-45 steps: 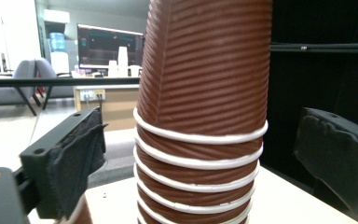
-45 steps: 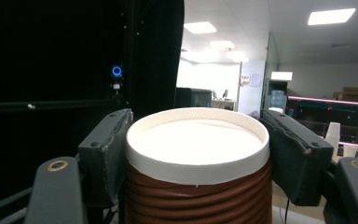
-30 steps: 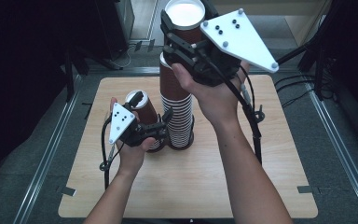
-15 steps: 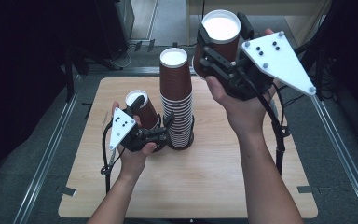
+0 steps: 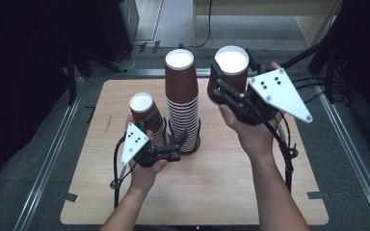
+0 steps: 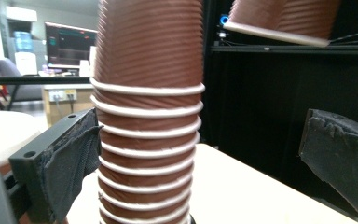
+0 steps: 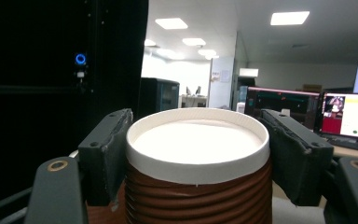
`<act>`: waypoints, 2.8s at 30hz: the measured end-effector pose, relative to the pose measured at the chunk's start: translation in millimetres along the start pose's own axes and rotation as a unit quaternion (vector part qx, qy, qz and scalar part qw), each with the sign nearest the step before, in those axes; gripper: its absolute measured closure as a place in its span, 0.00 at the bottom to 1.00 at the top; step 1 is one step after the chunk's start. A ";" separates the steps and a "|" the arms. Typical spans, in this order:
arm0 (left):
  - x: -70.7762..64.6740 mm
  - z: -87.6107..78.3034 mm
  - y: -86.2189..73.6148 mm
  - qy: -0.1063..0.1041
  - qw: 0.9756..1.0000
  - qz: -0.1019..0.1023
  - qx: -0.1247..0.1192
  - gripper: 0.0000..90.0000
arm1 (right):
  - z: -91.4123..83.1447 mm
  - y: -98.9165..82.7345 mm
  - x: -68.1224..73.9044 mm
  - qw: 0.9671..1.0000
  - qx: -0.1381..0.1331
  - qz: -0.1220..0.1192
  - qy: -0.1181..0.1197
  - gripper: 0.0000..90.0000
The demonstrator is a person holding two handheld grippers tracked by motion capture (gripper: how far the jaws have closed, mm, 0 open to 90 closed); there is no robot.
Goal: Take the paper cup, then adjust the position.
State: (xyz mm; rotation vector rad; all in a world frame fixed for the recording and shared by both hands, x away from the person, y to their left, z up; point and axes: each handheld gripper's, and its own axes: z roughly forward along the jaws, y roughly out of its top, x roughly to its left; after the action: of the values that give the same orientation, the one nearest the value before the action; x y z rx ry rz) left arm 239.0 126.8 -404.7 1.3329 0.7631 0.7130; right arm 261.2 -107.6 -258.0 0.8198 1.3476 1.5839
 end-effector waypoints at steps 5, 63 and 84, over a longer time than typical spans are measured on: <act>-5.6 -3.3 -10.5 -0.019 1.000 -0.004 0.006 0.00 | -4.4 -17.8 3.2 1.000 0.015 0.001 0.006 0.30; -14.2 -19.1 -66.4 -0.129 0.987 0.007 0.093 0.00 | -54.2 -116.2 77.4 0.971 0.085 0.012 0.224 0.30; -16.5 -18.0 -66.5 -0.120 0.988 0.012 0.097 0.04 | -58.7 -118.1 75.7 0.972 0.086 0.020 0.216 0.30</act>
State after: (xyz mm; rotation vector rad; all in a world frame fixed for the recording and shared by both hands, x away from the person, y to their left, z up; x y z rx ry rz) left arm 216.2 116.4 -471.0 1.5741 0.6357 0.4942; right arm 202.1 -58.5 -389.2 0.6255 1.8079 1.7606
